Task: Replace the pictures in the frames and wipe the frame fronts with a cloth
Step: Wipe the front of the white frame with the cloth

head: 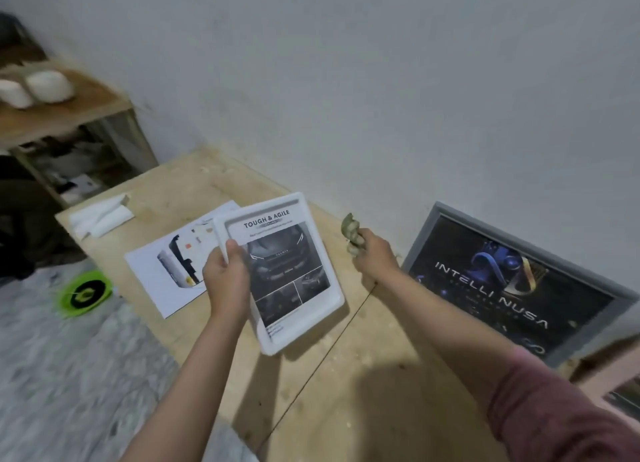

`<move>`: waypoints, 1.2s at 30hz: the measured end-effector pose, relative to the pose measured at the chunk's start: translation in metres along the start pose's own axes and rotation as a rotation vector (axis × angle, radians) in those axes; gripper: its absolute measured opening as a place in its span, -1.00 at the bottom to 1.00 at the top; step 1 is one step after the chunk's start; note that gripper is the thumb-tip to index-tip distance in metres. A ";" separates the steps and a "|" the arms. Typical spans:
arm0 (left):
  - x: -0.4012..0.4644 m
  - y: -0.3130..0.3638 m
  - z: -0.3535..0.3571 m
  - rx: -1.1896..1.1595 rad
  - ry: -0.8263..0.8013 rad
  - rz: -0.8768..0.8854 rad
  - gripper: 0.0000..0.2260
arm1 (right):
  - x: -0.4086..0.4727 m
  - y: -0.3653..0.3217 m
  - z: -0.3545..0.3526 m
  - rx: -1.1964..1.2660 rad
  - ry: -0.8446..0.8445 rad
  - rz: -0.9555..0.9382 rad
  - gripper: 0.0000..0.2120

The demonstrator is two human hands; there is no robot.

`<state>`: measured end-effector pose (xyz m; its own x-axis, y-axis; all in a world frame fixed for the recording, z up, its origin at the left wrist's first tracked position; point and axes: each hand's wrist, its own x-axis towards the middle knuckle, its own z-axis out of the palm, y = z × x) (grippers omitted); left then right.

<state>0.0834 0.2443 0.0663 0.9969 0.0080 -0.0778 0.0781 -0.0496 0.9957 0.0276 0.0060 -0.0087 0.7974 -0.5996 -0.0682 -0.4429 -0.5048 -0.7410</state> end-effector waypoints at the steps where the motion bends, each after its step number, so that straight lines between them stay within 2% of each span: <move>1: 0.002 -0.001 0.002 0.002 0.014 -0.005 -0.75 | 0.016 0.005 0.002 -0.132 -0.034 -0.083 -0.67; 3: 0.007 -0.007 0.005 0.001 0.031 -0.015 -0.74 | 0.040 0.018 0.010 -0.401 -0.056 -0.225 -0.57; 6: 0.015 -0.017 0.006 0.014 0.050 -0.056 -0.74 | 0.058 0.041 0.021 -0.615 -0.068 -0.313 -0.48; 8: 0.020 -0.023 0.008 0.020 0.044 -0.074 -0.73 | 0.062 0.055 0.032 -0.708 -0.198 -0.230 -0.50; 10: 0.022 -0.026 0.010 0.005 0.047 -0.081 -0.73 | 0.061 0.068 0.043 -0.750 -0.367 -0.118 -0.39; 11: 0.021 -0.027 0.011 0.002 0.045 -0.089 -0.74 | 0.061 0.072 0.048 -0.738 -0.394 -0.086 -0.36; 14: 0.015 -0.023 0.013 -0.015 0.002 -0.113 -0.76 | 0.061 0.068 0.049 -0.641 -0.396 -0.048 -0.35; 16: 0.013 -0.025 0.014 -0.005 -0.037 -0.123 -0.75 | 0.055 0.055 0.040 -0.481 -0.329 -0.058 -0.40; 18: 0.009 -0.022 0.014 -0.011 -0.066 -0.145 -0.72 | 0.040 0.040 0.030 -0.183 -0.176 -0.035 -0.51; 20: 0.003 -0.018 0.015 -0.027 -0.119 -0.148 -0.70 | 0.014 0.019 0.016 0.214 -0.076 0.075 -0.64; 23: -0.008 -0.010 0.018 -0.067 -0.201 -0.147 -0.68 | -0.030 -0.008 -0.007 0.652 -0.124 0.238 -0.63; 27: -0.021 -0.003 0.021 -0.098 -0.296 -0.182 -0.67 | -0.082 -0.017 -0.023 0.710 -0.098 0.188 -0.67; 32: -0.047 0.005 0.027 -0.136 -0.485 -0.183 -0.66 | -0.123 -0.014 -0.038 0.700 0.176 0.271 -0.78; 36: -0.077 0.003 0.030 -0.050 -0.714 -0.227 -0.65 | -0.169 -0.005 -0.064 0.723 0.390 0.297 -0.81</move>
<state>0.0075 0.2137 0.0740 0.7178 -0.6384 -0.2780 0.2991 -0.0780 0.9510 -0.1310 0.0703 0.0491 0.4344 -0.8804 -0.1902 -0.1362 0.1446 -0.9801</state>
